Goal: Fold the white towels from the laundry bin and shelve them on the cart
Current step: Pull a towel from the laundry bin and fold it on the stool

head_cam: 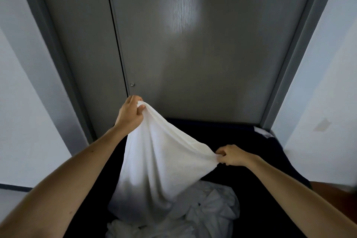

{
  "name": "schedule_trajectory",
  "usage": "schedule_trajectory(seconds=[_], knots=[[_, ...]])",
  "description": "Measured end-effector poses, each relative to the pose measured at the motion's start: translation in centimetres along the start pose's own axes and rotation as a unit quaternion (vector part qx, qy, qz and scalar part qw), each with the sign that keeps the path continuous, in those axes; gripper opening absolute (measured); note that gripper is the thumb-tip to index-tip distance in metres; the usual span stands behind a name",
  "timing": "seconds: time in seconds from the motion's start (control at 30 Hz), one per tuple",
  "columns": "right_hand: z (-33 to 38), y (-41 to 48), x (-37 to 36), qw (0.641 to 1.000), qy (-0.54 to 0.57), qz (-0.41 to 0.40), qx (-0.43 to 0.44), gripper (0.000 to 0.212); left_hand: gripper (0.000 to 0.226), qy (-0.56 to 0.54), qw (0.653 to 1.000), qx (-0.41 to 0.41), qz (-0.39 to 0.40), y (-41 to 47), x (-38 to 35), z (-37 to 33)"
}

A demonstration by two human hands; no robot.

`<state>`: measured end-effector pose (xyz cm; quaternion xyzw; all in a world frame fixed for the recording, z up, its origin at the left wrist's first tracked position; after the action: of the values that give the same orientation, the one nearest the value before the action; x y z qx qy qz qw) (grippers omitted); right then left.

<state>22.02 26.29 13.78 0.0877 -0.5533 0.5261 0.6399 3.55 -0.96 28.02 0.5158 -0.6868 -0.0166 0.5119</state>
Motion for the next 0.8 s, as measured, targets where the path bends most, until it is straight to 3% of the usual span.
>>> schedule_trajectory(seconds=[0.17,0.33,0.4,0.53,0.63,0.7,0.8], knots=[[0.4,-0.3,-3.5,0.974,0.162,0.15,-0.051,0.036,0.016,-0.037,0.997,0.042,-0.044,0.0,0.8,0.8],[1.1,0.5,-5.9,0.973,0.17,0.15,-0.034,0.051,0.013,-0.071,0.995,0.053,-0.046,-0.6,0.1,0.5],[1.5,0.4,-6.1,0.974,0.171,0.149,-0.024,0.048,0.013,-0.099,0.992,0.054,-0.06,-0.8,0.1,0.3],[1.8,0.2,-6.3,0.959,0.237,0.151,-0.036,0.022,0.012,-0.126,0.988,0.044,-0.083,-0.2,0.3,-0.5],[1.1,-0.1,-7.3,0.958,0.234,0.154,-0.065,0.036,0.012,-0.13,0.987,0.037,-0.086,-0.1,0.2,-0.8],[0.8,-0.1,-7.6,0.937,0.3,0.163,-0.072,0.039,0.013,-0.134,0.986,0.039,-0.092,-0.2,0.2,-0.6],[0.6,-0.1,-6.7,0.878,0.446,0.156,-0.078,0.015,0.013,-0.154,0.98,0.068,-0.106,-0.4,0.2,0.1]])
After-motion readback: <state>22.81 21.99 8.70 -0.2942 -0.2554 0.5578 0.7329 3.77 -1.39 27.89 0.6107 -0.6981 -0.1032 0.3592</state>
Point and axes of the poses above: each hand's wrist, its own y-axis towards the middle knuckle, its own x-axis out of the back of the hand, z = x × y, the point moved 7 cm from there along y, towards the middle knuckle, and after that the axes turned 11 degrees about -x, right-handed, at the moved point
